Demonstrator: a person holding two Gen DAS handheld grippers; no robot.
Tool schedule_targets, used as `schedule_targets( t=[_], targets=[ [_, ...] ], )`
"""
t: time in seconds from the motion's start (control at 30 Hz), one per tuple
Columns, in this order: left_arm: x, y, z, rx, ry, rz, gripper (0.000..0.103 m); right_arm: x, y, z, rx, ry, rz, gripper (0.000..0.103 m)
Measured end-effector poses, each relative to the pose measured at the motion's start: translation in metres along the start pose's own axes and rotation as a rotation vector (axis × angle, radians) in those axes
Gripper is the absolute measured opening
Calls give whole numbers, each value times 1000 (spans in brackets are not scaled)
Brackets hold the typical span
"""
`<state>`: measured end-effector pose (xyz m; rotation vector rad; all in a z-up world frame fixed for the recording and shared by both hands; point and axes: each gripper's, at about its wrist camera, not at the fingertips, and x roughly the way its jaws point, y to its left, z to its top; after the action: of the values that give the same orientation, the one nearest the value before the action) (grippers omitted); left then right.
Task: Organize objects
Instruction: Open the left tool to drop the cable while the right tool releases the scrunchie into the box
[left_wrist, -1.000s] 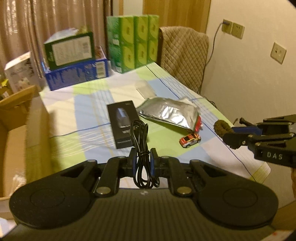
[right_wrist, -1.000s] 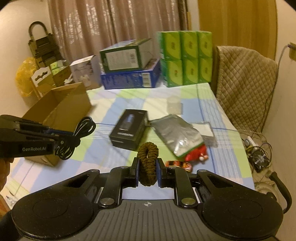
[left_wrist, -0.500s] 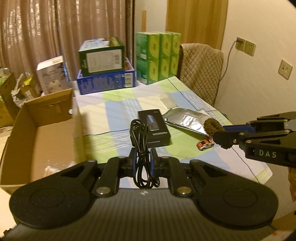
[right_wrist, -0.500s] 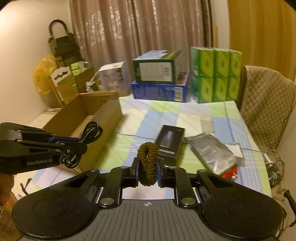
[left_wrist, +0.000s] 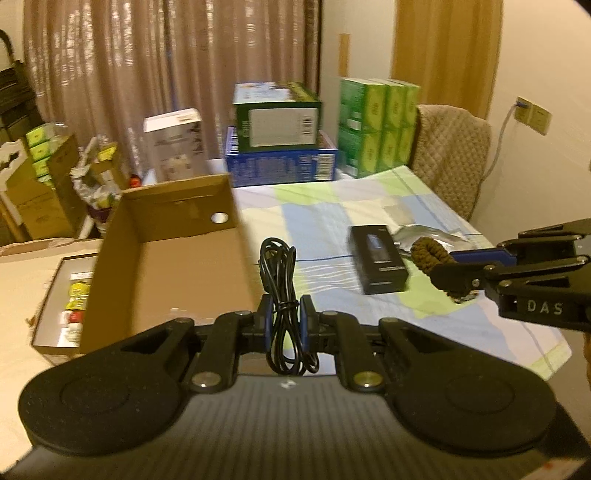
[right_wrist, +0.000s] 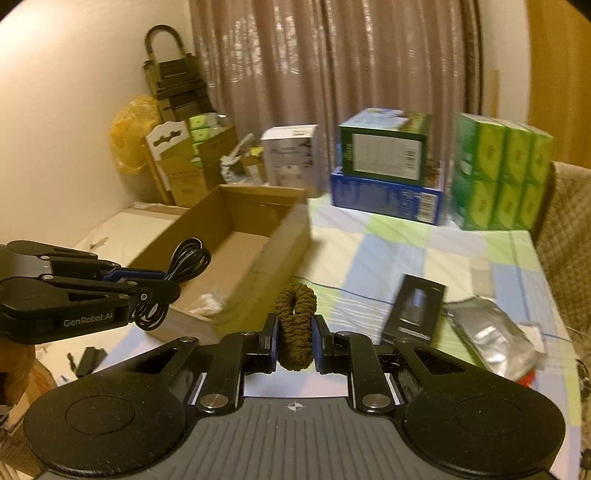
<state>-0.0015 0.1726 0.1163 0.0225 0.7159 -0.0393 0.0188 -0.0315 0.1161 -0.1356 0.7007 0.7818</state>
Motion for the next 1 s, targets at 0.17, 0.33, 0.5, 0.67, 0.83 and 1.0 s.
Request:
schedule_targets(
  t=[0.17,0.33,0.5,0.67,0.83,1.0],
  targets=[
    [-7,37,3,-7,0,60,11,25,27,16,-14,2,58,15],
    [-4,73,5,-26,9,99,11,55,51,30,-17,13,112,15],
    [12,98,8,-34,26,115,11,86,64,37,-7,33,145,15],
    [38,113,6,-34,57,119,11,115,66,40,4,52,156,15],
    [62,123,2,-57,63,132,20,137,63,40,18,70,155,15],
    [70,131,-1,-80,69,132,25,149,60,39,26,82,159,15]
  ],
)
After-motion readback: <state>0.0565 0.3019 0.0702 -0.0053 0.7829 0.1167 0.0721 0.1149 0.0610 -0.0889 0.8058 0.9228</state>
